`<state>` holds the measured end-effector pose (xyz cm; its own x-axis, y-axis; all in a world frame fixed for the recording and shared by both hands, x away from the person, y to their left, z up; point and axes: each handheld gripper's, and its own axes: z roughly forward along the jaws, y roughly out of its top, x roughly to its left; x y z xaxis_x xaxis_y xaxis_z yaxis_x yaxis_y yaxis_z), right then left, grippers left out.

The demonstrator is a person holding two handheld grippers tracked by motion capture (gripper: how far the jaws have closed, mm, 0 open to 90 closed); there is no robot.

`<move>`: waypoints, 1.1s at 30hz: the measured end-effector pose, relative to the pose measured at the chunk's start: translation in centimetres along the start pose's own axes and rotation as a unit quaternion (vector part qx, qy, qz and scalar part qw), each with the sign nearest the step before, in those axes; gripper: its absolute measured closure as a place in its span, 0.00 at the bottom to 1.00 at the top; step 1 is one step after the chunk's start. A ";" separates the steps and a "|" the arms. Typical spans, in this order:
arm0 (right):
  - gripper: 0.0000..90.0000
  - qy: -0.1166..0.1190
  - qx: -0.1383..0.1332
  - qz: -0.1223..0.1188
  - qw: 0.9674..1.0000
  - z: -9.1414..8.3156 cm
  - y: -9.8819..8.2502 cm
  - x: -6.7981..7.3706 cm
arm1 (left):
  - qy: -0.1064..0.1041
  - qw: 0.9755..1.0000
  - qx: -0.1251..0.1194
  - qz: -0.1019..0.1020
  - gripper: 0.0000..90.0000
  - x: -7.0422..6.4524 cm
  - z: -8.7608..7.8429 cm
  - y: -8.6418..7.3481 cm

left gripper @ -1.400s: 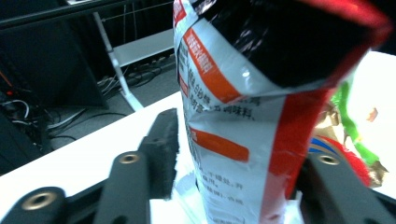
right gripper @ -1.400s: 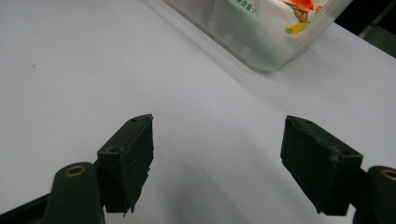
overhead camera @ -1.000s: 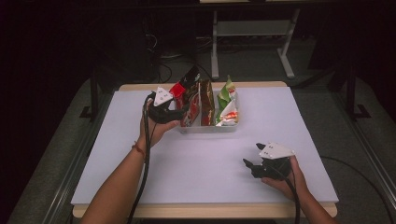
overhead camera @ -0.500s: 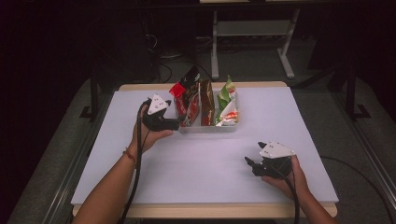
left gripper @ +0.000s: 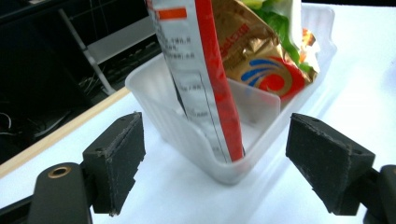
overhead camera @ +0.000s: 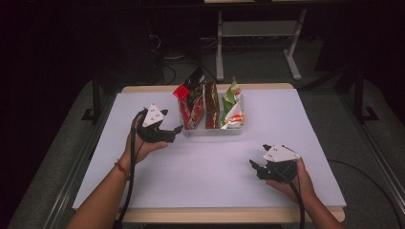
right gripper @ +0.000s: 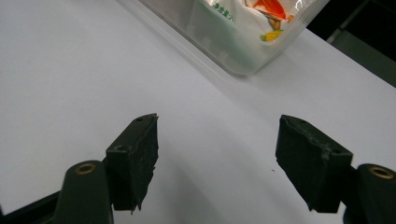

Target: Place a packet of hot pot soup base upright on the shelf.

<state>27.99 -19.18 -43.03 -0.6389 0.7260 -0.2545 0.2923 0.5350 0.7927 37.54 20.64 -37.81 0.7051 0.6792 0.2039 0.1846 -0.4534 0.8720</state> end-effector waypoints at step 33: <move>0.30 0.002 0.007 -0.006 1.000 -0.9 0.9 -0.7 | -0.030 0.999 0.007 0.035 0.21 -0.8 -5.8 -2.8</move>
<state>28.08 -19.58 -41.61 -0.6457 0.7173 -0.2616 0.2940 0.5498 0.7819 32.48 24.68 -37.89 0.7566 0.6094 0.2372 0.1416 -0.5067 0.8504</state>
